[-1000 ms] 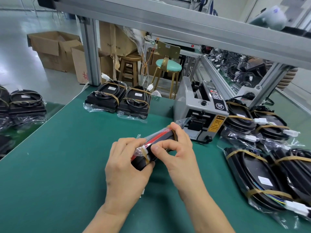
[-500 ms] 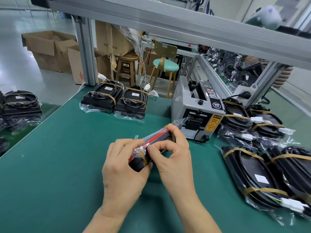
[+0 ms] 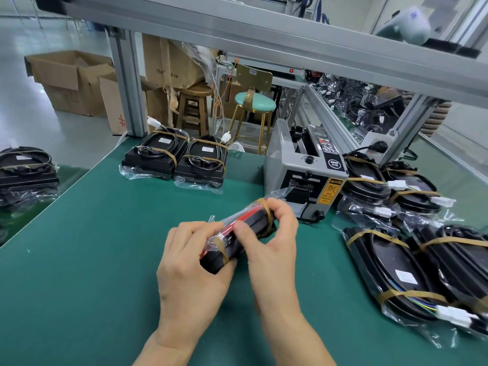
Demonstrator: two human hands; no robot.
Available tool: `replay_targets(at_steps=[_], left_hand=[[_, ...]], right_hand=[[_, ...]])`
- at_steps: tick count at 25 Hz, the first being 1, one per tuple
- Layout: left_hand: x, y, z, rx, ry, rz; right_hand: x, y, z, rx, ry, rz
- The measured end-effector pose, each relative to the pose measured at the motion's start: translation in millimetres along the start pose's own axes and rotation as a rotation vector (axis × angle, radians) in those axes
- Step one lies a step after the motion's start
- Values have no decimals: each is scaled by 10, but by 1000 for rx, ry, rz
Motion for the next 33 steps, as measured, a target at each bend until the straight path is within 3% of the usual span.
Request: replay_targets(at_steps=[10, 13, 15, 18, 21, 24, 29, 33], left_hand=[[-133, -101, 50, -13, 1, -69], [-269, -292, 140, -69, -9, -105], [-336, -392, 196, -137, -1, -99], [-275, -456, 321, -192, 70, 47], [-15, -295, 424, -193, 315, 324], [244, -20, 416, -394, 554, 356], [237, 100, 520, -636, 459, 384], [199, 199, 620, -735, 361, 327]], right_hand=[[-25, -206, 165, -151, -166, -275], [-19, -414, 532, -297, -197, -305], [50, -461, 717, -466, -126, -209], [144, -425, 854, -503, -22, -68], [230, -333, 888, -481, -5, 0], [226, -243, 913, -536, 60, 103], [178, 22, 990, -591, 443, 51], [305, 18, 954, -589, 687, 14]])
Point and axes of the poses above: each hand's wrist, its own z-axis towards the middle knuckle, its own y-axis out of the palm, x = y × z, the point moved 2 cm from there along z, towards the middle knuckle, and after that the axes turned 10 degrees about x, right-handed, at the moved point
